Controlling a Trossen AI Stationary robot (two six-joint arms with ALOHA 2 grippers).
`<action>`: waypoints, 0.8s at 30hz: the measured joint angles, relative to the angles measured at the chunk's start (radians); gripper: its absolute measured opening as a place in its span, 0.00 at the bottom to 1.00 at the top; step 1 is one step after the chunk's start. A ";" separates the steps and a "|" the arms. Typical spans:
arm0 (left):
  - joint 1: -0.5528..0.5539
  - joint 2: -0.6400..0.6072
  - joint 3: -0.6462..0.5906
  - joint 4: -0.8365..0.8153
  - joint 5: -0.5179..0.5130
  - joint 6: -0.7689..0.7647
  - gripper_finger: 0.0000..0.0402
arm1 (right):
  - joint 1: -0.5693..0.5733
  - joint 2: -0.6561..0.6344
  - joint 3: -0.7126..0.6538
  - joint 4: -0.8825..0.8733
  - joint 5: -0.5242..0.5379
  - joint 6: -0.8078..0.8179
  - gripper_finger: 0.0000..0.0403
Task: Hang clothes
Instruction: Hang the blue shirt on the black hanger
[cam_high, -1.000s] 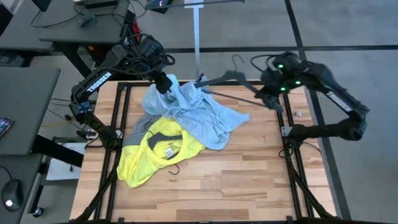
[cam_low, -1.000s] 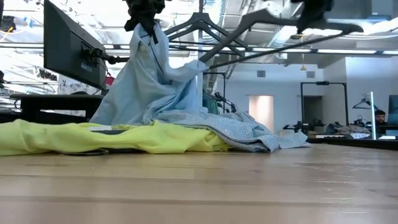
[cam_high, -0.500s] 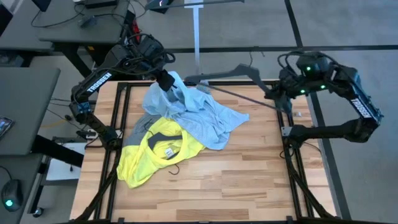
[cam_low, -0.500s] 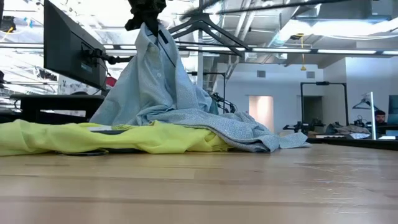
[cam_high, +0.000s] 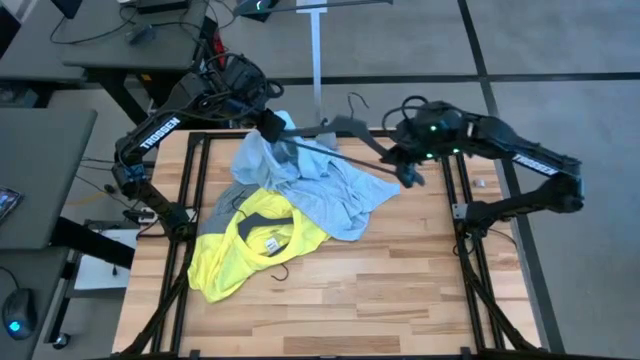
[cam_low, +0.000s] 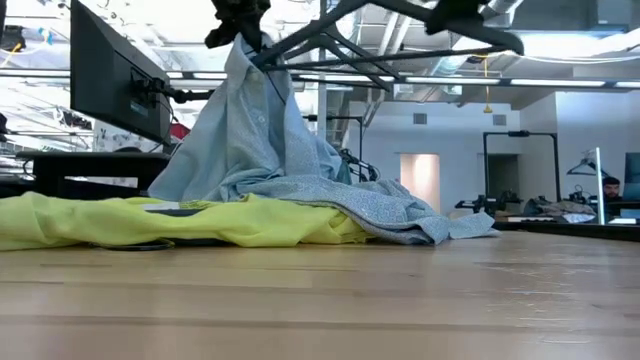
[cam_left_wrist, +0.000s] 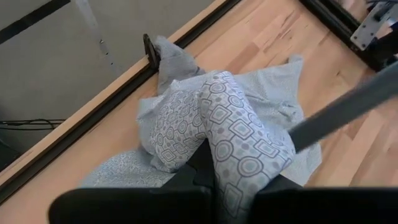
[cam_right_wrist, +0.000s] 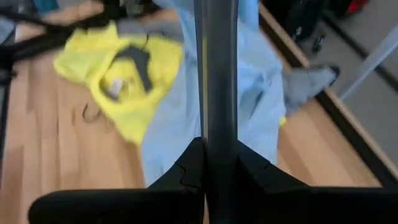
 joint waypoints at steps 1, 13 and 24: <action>-0.007 0.000 0.000 0.011 0.004 -0.001 0.00 | 0.000 0.014 -0.007 0.014 0.003 0.000 0.08; -0.073 0.000 0.001 0.147 0.017 -0.032 0.00 | 0.048 0.192 -0.093 0.416 0.026 0.039 0.08; -0.084 -0.006 0.005 0.225 -0.029 -0.057 0.00 | 0.050 0.356 -0.229 0.960 0.015 0.170 0.08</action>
